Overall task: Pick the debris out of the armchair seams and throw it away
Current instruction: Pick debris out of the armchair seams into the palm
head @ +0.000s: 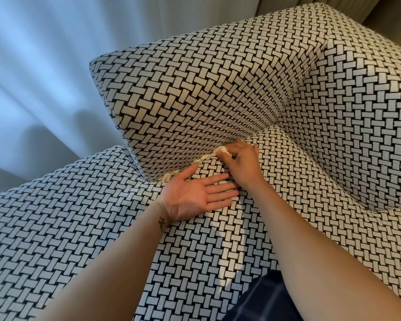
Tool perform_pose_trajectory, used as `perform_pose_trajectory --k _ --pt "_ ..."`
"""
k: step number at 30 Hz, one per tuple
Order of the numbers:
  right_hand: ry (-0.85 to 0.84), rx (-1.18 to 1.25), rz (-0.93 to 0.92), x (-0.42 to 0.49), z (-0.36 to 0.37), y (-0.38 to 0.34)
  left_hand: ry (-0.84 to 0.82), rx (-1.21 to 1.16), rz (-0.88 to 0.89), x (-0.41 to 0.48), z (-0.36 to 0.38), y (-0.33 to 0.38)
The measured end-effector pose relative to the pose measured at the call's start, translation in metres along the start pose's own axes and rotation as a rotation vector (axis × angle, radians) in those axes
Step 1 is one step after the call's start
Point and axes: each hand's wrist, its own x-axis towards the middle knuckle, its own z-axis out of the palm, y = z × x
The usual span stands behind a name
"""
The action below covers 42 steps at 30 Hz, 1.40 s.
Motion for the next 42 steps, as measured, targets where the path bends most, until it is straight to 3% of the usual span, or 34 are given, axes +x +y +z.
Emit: perform_pose_trajectory --k 5,16,22,26,36,39,42 --pt "-0.054 -0.001 -0.039 -0.003 -0.01 -0.006 -0.013 -0.02 -0.011 0.0 -0.002 0.0" --pt "-0.13 0.209 0.068 -0.015 -0.025 -0.025 -0.02 -0.033 0.029 0.002 -0.004 -0.001" --pt "-0.329 0.226 0.169 -0.018 -0.026 -0.034 -0.046 0.003 0.037 0.002 -0.006 -0.003" --pt "-0.479 0.229 0.137 -0.025 -0.027 -0.046 -0.074 0.043 0.063 0.005 -0.009 -0.003" --pt "-0.455 0.312 0.252 -0.036 -0.035 -0.052 -0.06 0.021 0.152 -0.004 -0.01 -0.004" --pt "-0.372 0.532 0.343 -0.033 -0.034 -0.052 -0.039 -0.016 0.196 -0.006 -0.014 -0.005" --pt "-0.223 0.479 0.306 -0.029 -0.026 -0.045 -0.042 -0.02 0.254 -0.011 -0.016 -0.007"
